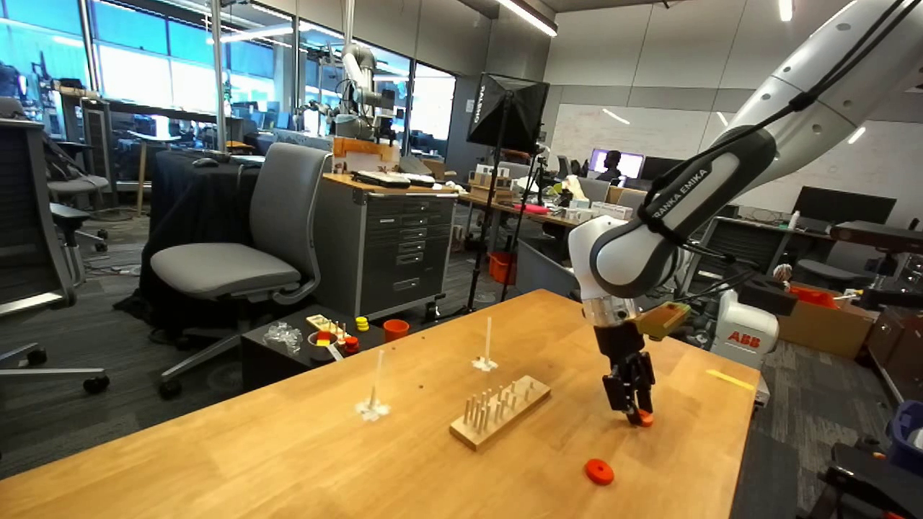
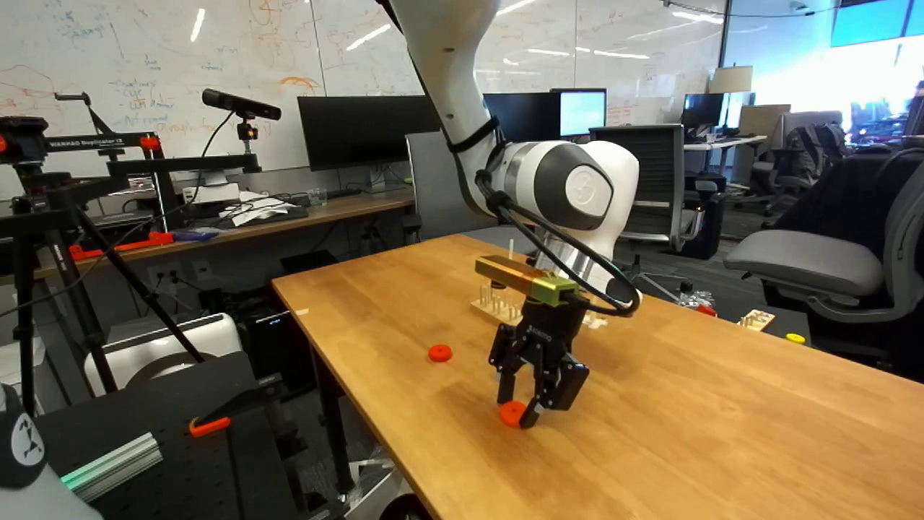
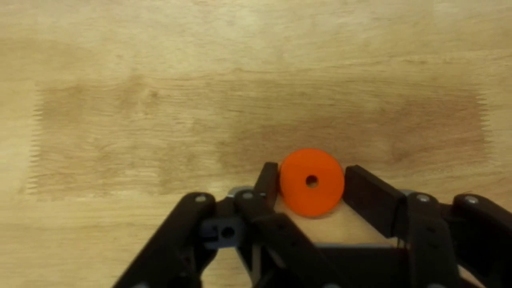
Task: Pick up the orange ring on the right and place it on the wooden stand
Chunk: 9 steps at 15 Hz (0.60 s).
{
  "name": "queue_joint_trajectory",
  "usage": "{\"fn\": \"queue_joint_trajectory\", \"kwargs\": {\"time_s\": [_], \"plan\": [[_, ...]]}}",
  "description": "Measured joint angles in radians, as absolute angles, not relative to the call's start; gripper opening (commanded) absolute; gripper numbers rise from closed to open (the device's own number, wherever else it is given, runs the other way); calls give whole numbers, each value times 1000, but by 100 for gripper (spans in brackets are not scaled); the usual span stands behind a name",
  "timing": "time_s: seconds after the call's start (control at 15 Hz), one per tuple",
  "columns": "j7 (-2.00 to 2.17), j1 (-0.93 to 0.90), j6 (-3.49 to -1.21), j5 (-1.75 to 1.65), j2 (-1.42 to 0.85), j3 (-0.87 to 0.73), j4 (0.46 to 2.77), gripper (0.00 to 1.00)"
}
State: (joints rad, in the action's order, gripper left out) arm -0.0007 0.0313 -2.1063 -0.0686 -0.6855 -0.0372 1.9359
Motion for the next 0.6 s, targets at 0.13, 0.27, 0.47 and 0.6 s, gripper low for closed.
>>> {"fn": "queue_joint_trajectory", "kwargs": {"time_s": [0.13,0.27,0.47,0.6], "plan": [[-8,31,-2102,-68,-676,-36,1935,18],[-12,31,-2104,-68,-674,-35,1937,17],[-13,31,-2104,-60,-674,-26,1937,17],[-13,31,-2107,-51,-673,-15,1937,17]]}}
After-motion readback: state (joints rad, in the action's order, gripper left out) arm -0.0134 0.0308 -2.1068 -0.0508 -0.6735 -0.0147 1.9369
